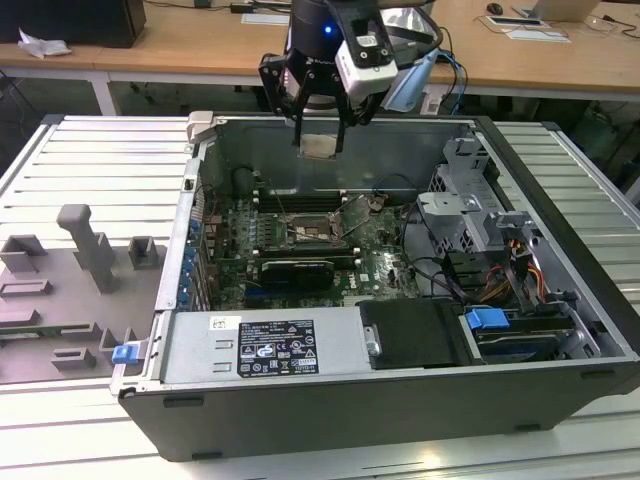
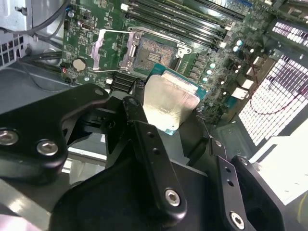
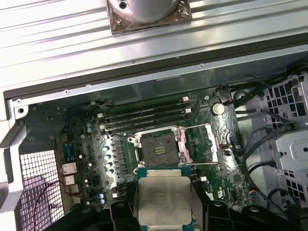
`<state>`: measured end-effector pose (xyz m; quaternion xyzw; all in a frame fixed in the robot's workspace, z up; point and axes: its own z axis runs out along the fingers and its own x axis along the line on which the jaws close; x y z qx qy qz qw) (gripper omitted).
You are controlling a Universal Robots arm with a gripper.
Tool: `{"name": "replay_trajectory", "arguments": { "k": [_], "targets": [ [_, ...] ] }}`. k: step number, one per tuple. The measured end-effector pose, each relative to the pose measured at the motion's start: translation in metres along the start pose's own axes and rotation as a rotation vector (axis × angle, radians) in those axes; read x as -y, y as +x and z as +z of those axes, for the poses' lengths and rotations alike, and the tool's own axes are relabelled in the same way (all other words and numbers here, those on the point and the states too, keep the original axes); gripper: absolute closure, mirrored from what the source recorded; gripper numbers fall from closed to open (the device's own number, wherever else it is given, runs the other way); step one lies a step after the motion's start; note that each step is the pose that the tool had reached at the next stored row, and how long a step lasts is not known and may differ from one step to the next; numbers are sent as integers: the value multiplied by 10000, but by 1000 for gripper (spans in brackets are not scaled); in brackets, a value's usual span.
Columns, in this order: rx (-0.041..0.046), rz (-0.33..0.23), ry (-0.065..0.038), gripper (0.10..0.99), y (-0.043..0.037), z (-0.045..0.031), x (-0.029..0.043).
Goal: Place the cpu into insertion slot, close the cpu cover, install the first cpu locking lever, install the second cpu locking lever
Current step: 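Place the cpu into insertion slot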
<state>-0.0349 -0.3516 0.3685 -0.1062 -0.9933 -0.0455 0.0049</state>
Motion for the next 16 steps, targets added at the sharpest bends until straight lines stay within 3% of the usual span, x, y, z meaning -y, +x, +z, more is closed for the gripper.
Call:
{"name": "replay_trajectory", "arguments": {
  "k": [3, 16],
  "targets": [
    [50, 557, -10, 553, 0, 1, 0],
    [175, 1956, -37, 553, 0, 3, 0]
  ]
}}
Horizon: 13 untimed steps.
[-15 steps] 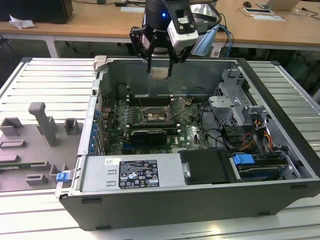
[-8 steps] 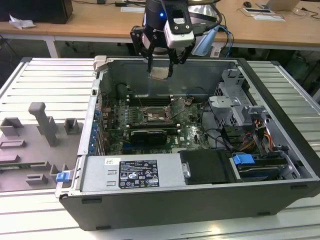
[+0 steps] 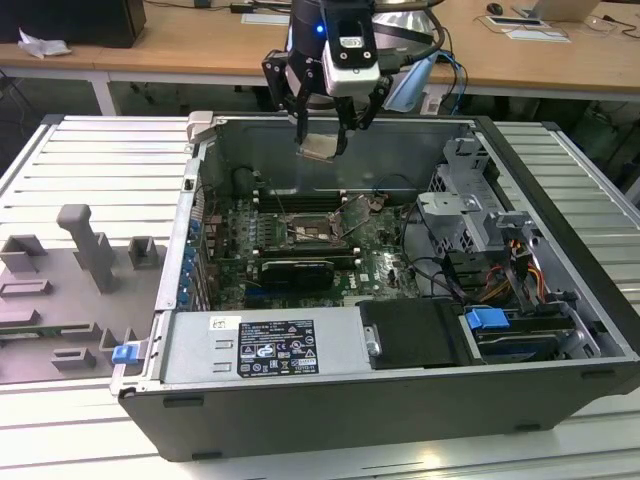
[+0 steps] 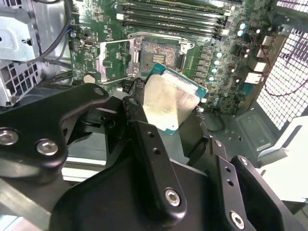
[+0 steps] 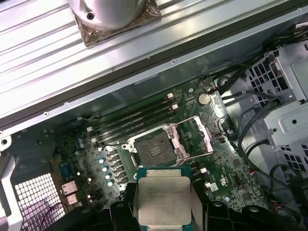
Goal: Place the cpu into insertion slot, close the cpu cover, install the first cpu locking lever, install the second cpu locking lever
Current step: 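Place the cpu into insertion slot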
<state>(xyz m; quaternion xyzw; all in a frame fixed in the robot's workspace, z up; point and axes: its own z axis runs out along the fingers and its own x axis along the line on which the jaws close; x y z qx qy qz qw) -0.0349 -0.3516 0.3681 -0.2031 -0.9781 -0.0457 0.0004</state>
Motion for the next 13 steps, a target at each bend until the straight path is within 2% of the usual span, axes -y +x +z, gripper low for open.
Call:
{"name": "replay_trajectory", "arguments": {
  "k": [13],
  "targets": [
    [76, 855, -15, 553, 1, 15, 2]
  ]
}}
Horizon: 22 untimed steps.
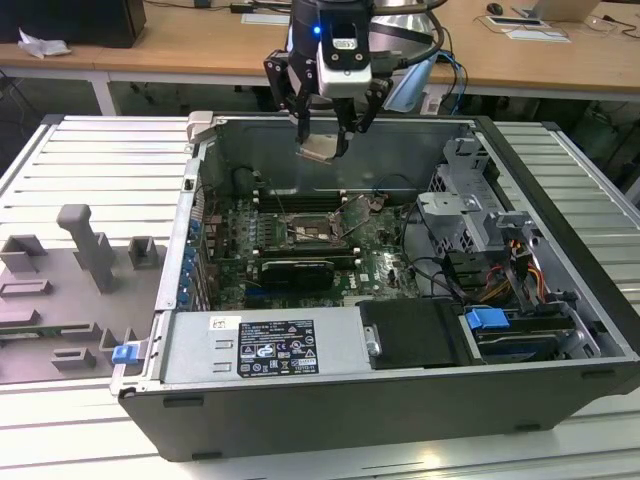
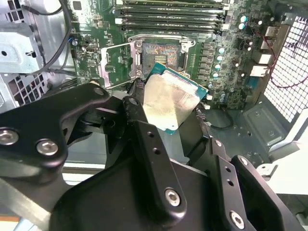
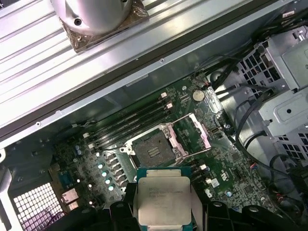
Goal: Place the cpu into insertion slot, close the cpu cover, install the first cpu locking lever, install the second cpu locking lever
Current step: 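Place the cpu into insertion slot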
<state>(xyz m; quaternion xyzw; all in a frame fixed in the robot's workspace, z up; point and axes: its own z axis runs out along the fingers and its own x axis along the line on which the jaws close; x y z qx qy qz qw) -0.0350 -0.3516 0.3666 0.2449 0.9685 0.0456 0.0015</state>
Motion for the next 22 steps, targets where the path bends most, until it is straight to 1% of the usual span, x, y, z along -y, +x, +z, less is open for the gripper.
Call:
{"name": "replay_trajectory", "arguments": {
  "k": [8, 22],
  "targets": [
    [44, 486, -11, 553, 1, 9, 2],
    [105, 1164, -24, 553, 1, 18, 3]
  ]
}}
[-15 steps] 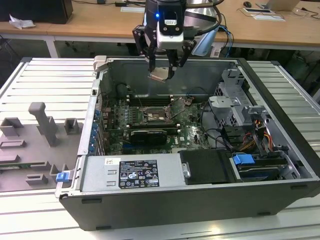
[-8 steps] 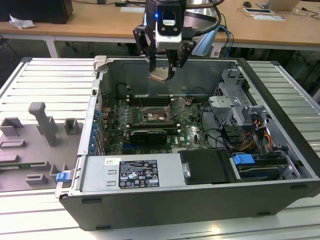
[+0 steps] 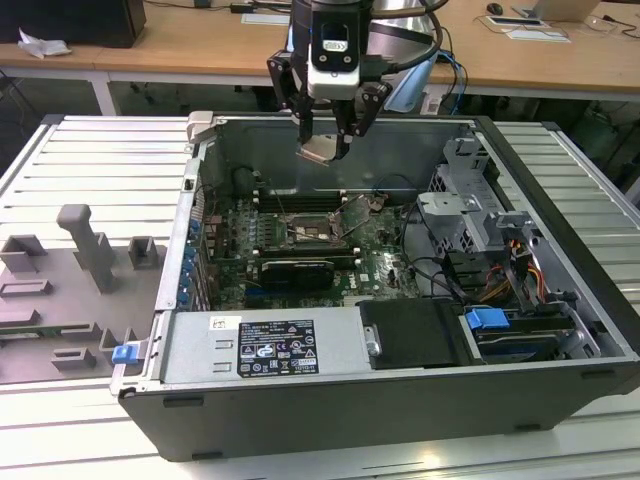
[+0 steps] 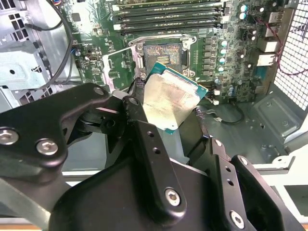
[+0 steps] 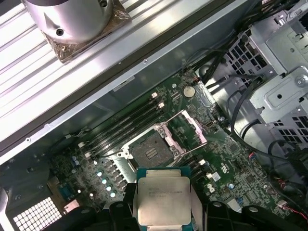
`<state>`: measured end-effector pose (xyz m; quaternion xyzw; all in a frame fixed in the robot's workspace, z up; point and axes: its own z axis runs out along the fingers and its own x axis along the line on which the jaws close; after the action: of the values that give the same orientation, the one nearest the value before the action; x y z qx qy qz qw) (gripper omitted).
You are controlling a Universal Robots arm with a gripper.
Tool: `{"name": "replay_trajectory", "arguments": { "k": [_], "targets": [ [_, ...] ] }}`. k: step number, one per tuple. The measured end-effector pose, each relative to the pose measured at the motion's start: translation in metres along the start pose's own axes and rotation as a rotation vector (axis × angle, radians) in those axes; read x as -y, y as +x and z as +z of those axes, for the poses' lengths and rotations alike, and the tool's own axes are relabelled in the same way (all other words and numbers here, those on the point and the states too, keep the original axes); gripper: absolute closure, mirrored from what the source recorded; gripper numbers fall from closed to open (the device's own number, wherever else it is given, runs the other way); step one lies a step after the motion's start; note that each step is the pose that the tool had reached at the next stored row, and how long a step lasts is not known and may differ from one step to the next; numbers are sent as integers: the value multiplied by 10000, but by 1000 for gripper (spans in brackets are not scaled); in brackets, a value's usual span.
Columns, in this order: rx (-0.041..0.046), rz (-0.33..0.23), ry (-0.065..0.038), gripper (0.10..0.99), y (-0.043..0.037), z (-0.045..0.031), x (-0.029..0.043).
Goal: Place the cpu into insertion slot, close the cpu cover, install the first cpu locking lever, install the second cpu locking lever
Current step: 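Place the cpu into insertion slot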
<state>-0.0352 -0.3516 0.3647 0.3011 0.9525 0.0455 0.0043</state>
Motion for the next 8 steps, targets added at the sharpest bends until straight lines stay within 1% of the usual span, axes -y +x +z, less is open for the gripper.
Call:
{"name": "replay_trajectory", "arguments": {
  "k": [8],
  "targets": [
    [30, 344, -7, 553, 1, 12, 2]
  ]
}}
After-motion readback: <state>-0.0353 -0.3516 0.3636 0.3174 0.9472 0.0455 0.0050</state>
